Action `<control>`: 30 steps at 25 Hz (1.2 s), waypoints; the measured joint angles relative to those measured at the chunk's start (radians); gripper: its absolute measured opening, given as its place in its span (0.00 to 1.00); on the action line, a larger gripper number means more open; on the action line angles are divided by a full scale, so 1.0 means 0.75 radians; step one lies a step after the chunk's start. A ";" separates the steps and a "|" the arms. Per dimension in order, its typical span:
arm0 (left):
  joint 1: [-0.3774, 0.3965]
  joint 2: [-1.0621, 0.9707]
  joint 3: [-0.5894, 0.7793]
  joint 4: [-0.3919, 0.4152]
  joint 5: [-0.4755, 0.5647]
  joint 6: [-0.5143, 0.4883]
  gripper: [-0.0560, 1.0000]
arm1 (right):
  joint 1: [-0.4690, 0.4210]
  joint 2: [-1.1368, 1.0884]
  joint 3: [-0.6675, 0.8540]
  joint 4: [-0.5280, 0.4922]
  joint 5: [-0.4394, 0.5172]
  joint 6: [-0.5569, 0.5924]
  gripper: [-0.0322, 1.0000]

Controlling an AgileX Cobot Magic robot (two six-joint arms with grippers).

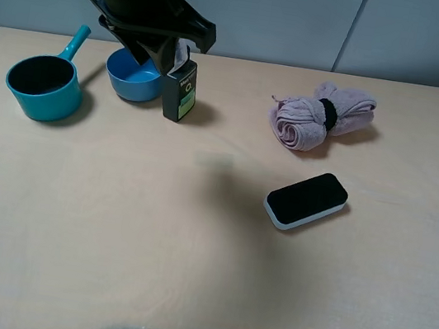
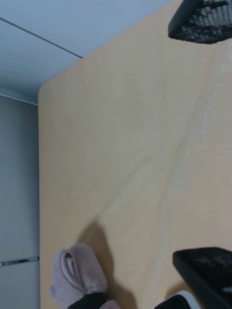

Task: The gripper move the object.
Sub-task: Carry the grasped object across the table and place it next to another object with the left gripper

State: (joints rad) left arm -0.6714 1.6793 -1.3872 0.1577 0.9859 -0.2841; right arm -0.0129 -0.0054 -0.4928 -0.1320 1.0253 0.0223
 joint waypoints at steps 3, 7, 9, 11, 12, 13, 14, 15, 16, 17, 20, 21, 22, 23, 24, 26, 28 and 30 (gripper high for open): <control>0.033 -0.015 0.000 0.000 0.055 -0.024 0.41 | 0.000 0.000 0.000 0.000 0.000 0.000 0.65; 0.079 -0.042 0.000 0.001 0.096 -0.046 0.41 | 0.000 0.000 0.000 0.000 0.000 0.000 0.65; 0.106 -0.058 0.000 0.001 0.103 -0.049 0.41 | 0.000 0.000 0.000 0.000 0.000 0.000 0.65; 0.134 -0.069 0.000 0.000 0.108 -0.052 0.41 | 0.000 0.000 0.000 0.000 0.000 0.000 0.65; 0.150 -0.072 0.000 0.000 0.117 -0.052 0.41 | 0.000 0.000 0.000 0.000 0.000 0.000 0.65; 0.164 -0.072 0.000 0.000 0.127 -0.054 0.41 | 0.000 0.000 0.000 0.000 0.000 0.000 0.65; 0.180 -0.075 0.007 0.000 0.137 -0.054 0.41 | 0.000 0.000 0.000 0.000 0.000 0.000 0.65; 0.196 -0.076 0.018 0.001 0.142 -0.054 0.41 | 0.000 0.000 0.000 0.000 0.000 0.000 0.65; 0.211 -0.076 0.038 0.001 0.142 -0.055 0.41 | 0.000 0.000 0.000 0.000 0.000 0.000 0.65; 0.223 -0.076 0.062 0.001 0.144 -0.055 0.41 | 0.000 0.000 0.000 0.000 0.000 0.000 0.65; 0.258 -0.076 0.138 0.001 0.130 -0.055 0.41 | 0.000 0.000 0.000 0.000 0.000 0.000 0.65; 0.270 -0.076 0.162 0.001 0.121 -0.055 0.41 | 0.000 0.000 0.000 0.000 0.000 0.000 0.65; 0.282 -0.076 0.181 0.001 0.103 -0.055 0.41 | 0.000 0.000 0.000 0.000 0.000 0.000 0.65; 0.295 -0.076 0.203 0.001 0.086 -0.055 0.41 | 0.000 0.000 0.000 0.000 0.000 0.000 0.65; 0.305 -0.076 0.224 0.001 0.069 -0.055 0.41 | 0.000 0.000 0.000 0.000 0.000 0.000 0.65; 0.327 -0.076 0.254 0.001 0.033 -0.055 0.41 | 0.000 0.000 0.000 0.000 0.000 0.000 0.65; 0.347 -0.076 0.281 0.001 0.000 -0.055 0.41 | 0.000 0.000 0.000 0.000 0.000 0.000 0.65; 0.370 -0.076 0.302 0.001 -0.034 -0.055 0.41 | 0.000 0.000 0.000 0.000 0.000 0.000 0.65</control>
State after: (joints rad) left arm -0.3938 1.6222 -1.1605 0.1583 0.9603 -0.3255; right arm -0.0129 -0.0054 -0.4928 -0.1320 1.0253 0.0223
